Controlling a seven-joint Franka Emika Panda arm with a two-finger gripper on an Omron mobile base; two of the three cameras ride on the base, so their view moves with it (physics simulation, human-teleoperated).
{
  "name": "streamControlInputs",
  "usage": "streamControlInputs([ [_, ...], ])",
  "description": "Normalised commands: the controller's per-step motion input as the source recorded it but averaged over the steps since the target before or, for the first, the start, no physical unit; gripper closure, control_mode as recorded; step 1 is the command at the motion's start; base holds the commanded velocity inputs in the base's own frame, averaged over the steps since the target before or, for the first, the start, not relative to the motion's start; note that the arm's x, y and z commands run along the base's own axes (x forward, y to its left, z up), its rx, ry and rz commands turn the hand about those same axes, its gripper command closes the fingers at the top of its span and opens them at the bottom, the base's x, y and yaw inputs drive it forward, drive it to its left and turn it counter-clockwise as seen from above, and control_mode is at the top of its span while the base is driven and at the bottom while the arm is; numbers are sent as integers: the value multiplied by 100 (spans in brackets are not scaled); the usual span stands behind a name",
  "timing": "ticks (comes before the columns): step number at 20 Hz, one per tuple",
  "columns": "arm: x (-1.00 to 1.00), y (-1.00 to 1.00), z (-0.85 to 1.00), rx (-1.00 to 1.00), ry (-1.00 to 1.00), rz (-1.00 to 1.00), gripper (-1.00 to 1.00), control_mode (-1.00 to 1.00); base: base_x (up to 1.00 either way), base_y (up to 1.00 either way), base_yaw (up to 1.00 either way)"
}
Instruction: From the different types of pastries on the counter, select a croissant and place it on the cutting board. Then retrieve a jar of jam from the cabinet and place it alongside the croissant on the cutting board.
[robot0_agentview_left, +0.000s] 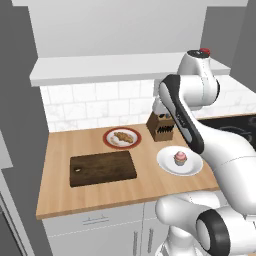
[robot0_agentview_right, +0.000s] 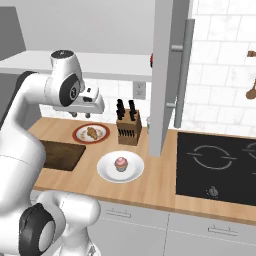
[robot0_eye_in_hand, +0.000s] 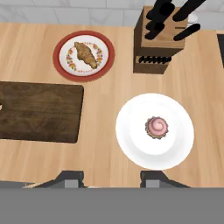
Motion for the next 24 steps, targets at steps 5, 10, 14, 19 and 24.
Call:
streamControlInputs([
  [5,3,0,-1,-1,0,0,-100,-100,0,0,0],
  [10,-1,0,32,-4,-17,-2,-100,-100,0,0,0],
  [14,0,-5,93,-1,-45,-14,-100,-100,0,0,0],
  [19,0,-3,21,0,-10,-11,-100,-100,0,0,0],
  [24,42,-23,70,0,-8,-9,-100,-100,0,0,0],
])
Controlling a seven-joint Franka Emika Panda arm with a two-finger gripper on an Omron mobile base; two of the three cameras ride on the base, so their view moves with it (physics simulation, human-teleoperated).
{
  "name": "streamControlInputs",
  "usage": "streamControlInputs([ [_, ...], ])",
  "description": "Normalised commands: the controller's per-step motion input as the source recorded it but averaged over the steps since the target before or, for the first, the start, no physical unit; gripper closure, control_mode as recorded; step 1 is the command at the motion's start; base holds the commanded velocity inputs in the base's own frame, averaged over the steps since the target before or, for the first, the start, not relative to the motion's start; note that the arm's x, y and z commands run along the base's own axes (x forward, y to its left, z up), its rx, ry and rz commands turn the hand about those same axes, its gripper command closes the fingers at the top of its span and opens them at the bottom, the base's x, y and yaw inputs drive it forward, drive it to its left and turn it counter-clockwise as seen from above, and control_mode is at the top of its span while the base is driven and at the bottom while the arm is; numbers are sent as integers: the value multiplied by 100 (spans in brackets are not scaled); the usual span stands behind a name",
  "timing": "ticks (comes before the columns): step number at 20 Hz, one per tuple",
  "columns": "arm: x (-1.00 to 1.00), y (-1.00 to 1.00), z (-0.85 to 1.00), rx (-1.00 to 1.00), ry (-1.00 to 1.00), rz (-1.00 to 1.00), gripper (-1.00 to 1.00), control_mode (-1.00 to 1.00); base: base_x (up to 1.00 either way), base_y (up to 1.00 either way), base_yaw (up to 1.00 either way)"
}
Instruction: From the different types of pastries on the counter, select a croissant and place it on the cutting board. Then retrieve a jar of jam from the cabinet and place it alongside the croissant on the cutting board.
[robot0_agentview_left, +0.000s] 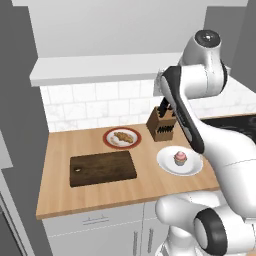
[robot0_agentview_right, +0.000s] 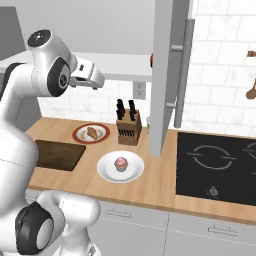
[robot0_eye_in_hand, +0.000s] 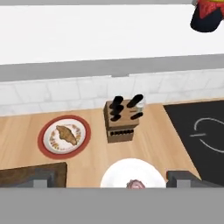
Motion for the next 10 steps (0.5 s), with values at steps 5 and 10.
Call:
streamControlInputs([
  [5,44,-38,91,0,-7,-6,-100,-100,0,0,0],
  [10,36,-34,2,-3,1,-9,-100,-100,0,0,0],
])
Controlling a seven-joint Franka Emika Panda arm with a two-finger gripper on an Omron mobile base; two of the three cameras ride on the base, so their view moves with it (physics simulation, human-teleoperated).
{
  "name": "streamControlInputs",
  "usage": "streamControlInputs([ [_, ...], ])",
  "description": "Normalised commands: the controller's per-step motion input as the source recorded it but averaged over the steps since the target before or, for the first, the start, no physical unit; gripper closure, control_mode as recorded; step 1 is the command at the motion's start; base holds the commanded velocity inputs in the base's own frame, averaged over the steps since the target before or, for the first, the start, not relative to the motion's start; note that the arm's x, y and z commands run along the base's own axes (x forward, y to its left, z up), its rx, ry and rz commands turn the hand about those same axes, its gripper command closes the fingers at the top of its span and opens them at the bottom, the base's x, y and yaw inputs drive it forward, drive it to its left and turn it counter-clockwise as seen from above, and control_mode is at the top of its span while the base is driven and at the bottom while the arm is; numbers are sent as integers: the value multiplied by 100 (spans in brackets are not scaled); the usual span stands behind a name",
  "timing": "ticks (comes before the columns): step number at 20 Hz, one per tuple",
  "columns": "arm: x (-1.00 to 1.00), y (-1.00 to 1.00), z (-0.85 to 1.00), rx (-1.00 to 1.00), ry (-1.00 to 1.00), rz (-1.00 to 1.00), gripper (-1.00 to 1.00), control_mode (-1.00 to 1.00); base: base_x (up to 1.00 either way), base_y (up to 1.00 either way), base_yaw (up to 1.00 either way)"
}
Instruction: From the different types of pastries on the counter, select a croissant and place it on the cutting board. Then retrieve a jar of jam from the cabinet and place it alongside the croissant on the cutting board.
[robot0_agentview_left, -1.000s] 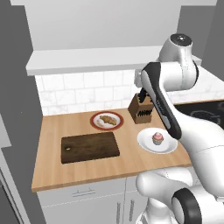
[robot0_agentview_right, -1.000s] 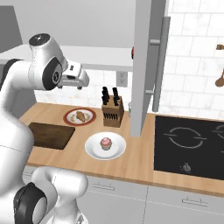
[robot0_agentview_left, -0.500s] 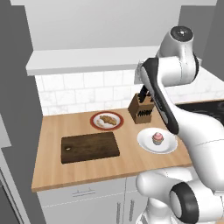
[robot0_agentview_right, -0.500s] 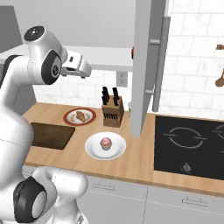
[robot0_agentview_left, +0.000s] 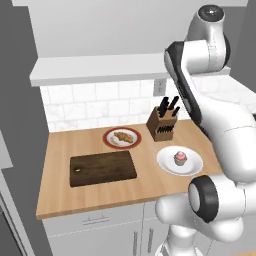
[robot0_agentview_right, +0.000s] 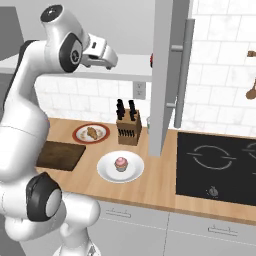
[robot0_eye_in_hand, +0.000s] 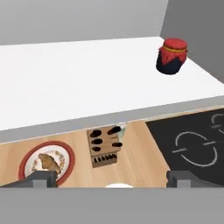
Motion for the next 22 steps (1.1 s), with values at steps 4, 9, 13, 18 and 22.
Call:
streamControlInputs([
  [4,83,-91,-5,-8,6,-1,-100,-100,0,0,0],
  [9,32,-35,-5,2,1,3,-100,-100,0,0,0],
  [13,-15,-8,-39,-5,1,-1,-100,-100,0,0,0],
  [18,20,-10,7,1,-6,-1,-100,-100,0,0,0],
  [22,76,-75,30,10,-6,0,-100,-100,0,0,0],
])
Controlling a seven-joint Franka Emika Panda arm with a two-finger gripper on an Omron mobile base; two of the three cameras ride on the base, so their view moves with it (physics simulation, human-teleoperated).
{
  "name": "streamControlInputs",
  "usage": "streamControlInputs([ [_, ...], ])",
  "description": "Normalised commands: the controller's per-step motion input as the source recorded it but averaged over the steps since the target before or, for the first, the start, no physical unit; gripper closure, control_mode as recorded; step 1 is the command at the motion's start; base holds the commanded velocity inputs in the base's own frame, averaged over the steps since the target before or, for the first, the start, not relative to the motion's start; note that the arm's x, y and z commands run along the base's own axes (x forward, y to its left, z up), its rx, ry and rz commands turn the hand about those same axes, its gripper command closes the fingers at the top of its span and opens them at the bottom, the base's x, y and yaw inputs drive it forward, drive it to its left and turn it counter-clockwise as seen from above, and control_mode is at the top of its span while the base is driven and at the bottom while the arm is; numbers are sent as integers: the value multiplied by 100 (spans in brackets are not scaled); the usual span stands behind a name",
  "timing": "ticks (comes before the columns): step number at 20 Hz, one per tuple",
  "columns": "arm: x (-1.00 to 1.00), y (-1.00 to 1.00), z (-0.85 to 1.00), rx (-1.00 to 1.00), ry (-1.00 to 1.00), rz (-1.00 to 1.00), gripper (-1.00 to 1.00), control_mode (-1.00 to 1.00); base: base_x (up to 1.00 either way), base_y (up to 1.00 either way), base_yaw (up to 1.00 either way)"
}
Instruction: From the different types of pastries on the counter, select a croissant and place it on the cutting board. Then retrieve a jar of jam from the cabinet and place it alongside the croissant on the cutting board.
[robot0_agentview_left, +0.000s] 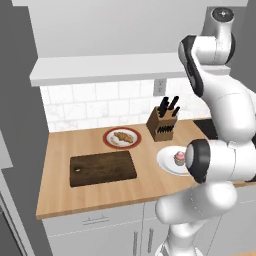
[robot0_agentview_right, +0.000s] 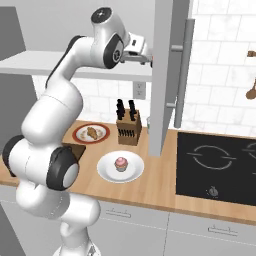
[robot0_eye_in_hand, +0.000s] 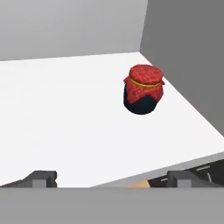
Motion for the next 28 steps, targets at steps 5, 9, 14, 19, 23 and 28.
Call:
streamControlInputs([
  [5,27,-43,11,11,0,0,-100,-100,0,0,0],
  [9,30,-13,0,-2,-2,0,-100,-100,0,0,0],
  [14,18,-5,-2,-4,-2,0,-100,-100,0,0,0],
  [19,8,-2,-30,-13,11,0,-100,-100,0,0,0],
  [23,5,-2,-2,-1,0,0,-100,-100,0,0,0],
  [28,58,-16,6,0,0,0,-100,-100,0,0,0],
])
